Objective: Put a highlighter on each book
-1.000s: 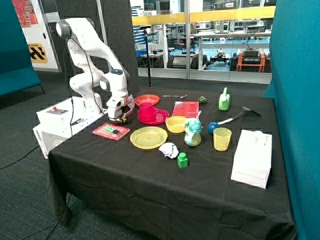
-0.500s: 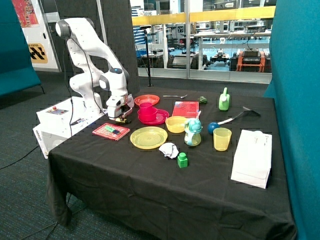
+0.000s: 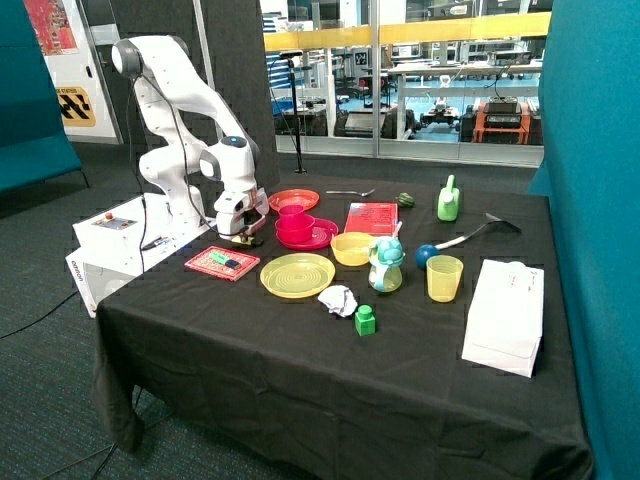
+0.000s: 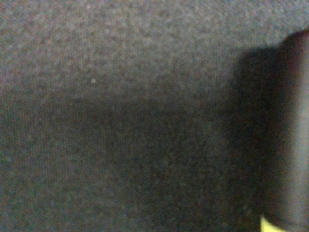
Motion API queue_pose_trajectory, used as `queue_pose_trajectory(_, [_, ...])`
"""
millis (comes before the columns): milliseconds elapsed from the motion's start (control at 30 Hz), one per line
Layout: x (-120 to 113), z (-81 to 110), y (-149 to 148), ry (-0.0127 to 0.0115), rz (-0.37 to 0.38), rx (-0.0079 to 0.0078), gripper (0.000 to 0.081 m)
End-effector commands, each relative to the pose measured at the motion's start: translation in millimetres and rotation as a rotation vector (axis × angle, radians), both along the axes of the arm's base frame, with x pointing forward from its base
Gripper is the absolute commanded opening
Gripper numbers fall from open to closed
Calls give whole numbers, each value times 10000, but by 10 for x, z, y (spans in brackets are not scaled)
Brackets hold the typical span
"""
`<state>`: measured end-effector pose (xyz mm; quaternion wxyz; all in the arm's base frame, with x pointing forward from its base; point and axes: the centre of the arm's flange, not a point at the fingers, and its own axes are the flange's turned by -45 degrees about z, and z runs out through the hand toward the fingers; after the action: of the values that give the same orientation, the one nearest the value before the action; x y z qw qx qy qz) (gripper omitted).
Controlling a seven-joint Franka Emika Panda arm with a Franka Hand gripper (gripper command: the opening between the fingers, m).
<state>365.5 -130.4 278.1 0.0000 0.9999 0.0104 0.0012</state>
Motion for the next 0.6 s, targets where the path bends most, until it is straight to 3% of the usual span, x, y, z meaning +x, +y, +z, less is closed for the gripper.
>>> queue_pose_trajectory(0, [49,99,8,24,27,1,241])
queue_pose_trajectory(267, [152,190,43,24,153,1,280])
queue_pose_trajectory(433, [179,160,-3,24,-67,1,448])
queue_pose_trajectory(567, [178,130,-52,24,-106,1,518])
